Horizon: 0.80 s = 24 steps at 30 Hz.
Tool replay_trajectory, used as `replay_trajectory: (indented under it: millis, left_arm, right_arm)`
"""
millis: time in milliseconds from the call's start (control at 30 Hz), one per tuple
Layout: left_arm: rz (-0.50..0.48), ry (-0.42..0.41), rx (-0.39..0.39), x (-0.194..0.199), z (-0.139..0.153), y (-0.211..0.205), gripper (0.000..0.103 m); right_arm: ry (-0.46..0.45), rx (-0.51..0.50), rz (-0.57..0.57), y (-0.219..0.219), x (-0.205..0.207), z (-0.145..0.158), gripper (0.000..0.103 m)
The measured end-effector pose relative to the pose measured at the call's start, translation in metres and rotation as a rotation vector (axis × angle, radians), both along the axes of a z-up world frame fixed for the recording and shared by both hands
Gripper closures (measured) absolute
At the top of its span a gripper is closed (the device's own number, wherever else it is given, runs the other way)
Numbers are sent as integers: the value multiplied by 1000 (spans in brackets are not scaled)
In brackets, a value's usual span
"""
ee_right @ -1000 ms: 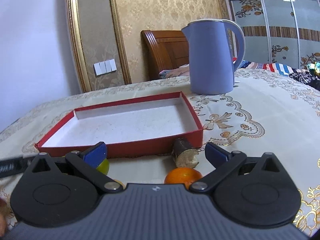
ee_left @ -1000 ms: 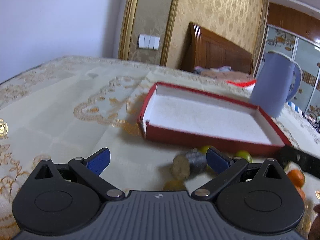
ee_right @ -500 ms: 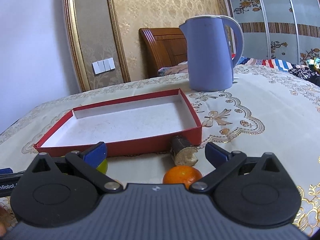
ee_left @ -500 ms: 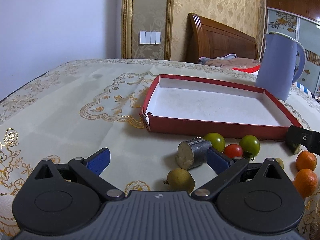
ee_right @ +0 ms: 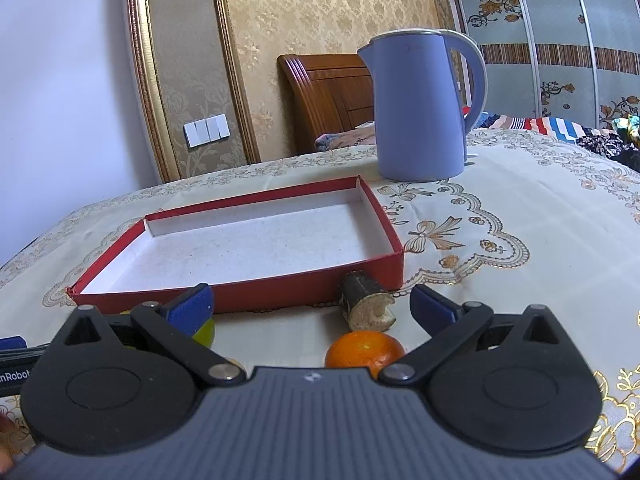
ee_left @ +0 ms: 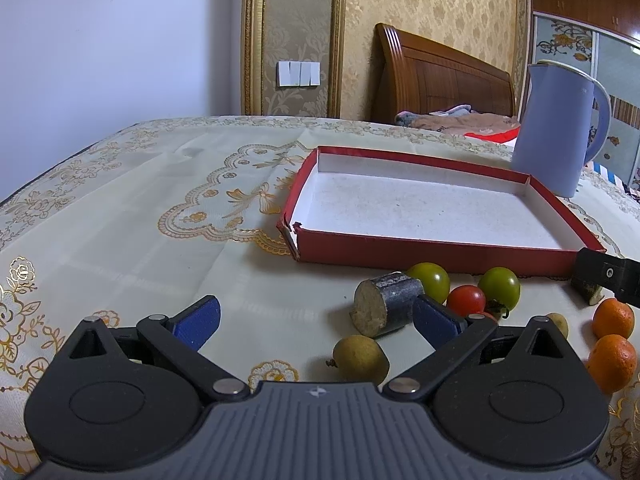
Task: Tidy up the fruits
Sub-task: 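Move both open grippers toward the fruits lying in front of the red tray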
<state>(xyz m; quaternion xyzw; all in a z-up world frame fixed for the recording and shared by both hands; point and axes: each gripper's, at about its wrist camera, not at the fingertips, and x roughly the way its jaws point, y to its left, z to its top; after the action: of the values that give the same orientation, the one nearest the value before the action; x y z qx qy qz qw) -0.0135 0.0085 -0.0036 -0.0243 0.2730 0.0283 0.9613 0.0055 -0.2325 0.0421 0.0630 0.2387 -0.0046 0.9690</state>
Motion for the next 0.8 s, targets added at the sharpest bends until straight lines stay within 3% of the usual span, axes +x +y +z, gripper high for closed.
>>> replay_trajectory:
  millis: [500,567,700,800]
  left_arm:
    - [-3,1,5,0,0,-1,0]
    - [-18,6,14,-3,2,-1,0]
    - [-77,-20,102,-18,2,-6,0]
    - [-130,-2,150,-21,-3,-14,0]
  right_arm:
    - [-1,6,7,-1,0,1,0]
    - [31,-13,43,-2,0,3,0]
    - [6,-131,92,-10,-19,15,0]
    - [-34,-145,68,-27,-32,24,0]
